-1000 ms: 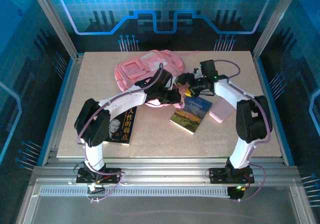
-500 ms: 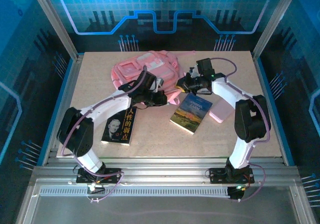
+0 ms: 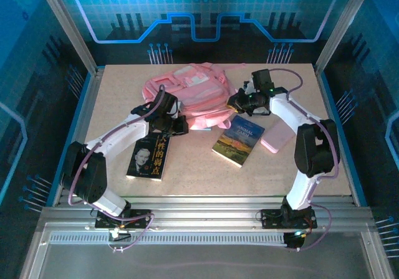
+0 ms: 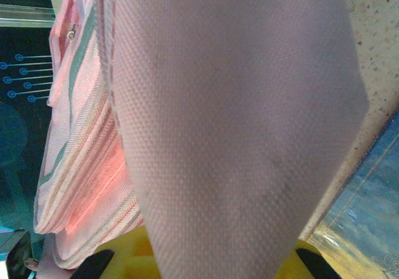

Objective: Pack the student bag

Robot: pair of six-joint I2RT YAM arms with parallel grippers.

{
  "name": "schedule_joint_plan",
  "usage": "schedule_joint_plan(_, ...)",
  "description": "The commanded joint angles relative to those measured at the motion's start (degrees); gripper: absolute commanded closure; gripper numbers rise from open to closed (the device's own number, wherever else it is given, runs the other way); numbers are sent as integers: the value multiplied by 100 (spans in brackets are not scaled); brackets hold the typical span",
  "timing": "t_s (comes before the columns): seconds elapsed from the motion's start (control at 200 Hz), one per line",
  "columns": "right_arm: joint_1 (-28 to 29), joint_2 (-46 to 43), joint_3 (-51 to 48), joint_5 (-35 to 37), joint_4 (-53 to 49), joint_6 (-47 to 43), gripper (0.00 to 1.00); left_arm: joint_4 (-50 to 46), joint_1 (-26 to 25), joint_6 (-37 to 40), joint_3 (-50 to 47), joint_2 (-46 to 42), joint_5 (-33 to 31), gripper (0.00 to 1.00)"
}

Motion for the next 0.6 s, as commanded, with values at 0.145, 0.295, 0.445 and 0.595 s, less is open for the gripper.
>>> schedule_joint_plan(0.145, -368, 153, 964, 103, -366, -209, 21, 791, -362, -480, 847, 390, 85, 100)
schedule_joint_plan(0.295, -274, -441, 221, -1, -337, 141, 0, 1554, -648, -800, 1363, 983, 271, 100)
schedule_joint_plan(0.445, -36, -728, -867, -305, 1029, 1245, 0, 1526, -820, -709, 1835, 1394, 476, 100)
schedule_joint_plan(0.595, 316, -353, -772, -45, 1495, 1581, 11, 1436, -849, -552, 1703, 1316, 505, 100)
